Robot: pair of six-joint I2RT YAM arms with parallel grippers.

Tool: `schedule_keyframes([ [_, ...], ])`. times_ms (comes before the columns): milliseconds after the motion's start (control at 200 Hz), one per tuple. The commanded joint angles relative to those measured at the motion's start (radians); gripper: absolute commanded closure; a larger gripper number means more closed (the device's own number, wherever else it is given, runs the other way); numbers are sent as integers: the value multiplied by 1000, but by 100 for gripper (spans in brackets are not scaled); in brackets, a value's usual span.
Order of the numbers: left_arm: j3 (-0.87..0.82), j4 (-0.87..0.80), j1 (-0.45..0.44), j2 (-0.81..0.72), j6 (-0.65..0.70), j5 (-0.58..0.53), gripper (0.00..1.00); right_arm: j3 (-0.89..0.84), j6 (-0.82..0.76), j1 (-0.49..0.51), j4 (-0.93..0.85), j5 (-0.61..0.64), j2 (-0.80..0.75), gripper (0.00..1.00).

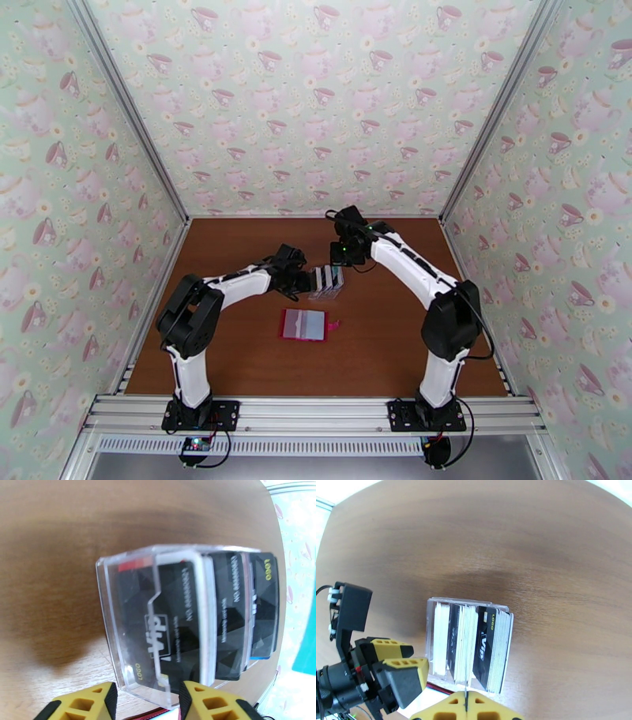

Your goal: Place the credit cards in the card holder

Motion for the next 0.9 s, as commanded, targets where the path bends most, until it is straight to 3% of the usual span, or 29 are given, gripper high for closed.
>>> schedule_keyframes([
  [0, 44, -77, 1, -39, 41, -40, 51, -36, 18, -3, -8, 17, -94, 100],
  [190, 34, -132, 1, -116, 69, -81, 51, -189, 61, -3, 115, -27, -271, 100],
  [411, -36, -164, -1, -201, 96, -94, 51, -406, 138, -3, 311, -160, -444, 100],
  [586, -141, -160, -8, -276, 99, -99, 51, -597, 160, -3, 489, -250, -553, 100],
  [751, -262, -131, -32, -350, 85, -103, 51, -719, 217, -1, 552, -282, -615, 100],
  [897, -368, -102, -55, -397, 67, -104, 51, -869, 308, -2, 740, -408, -650, 100],
])
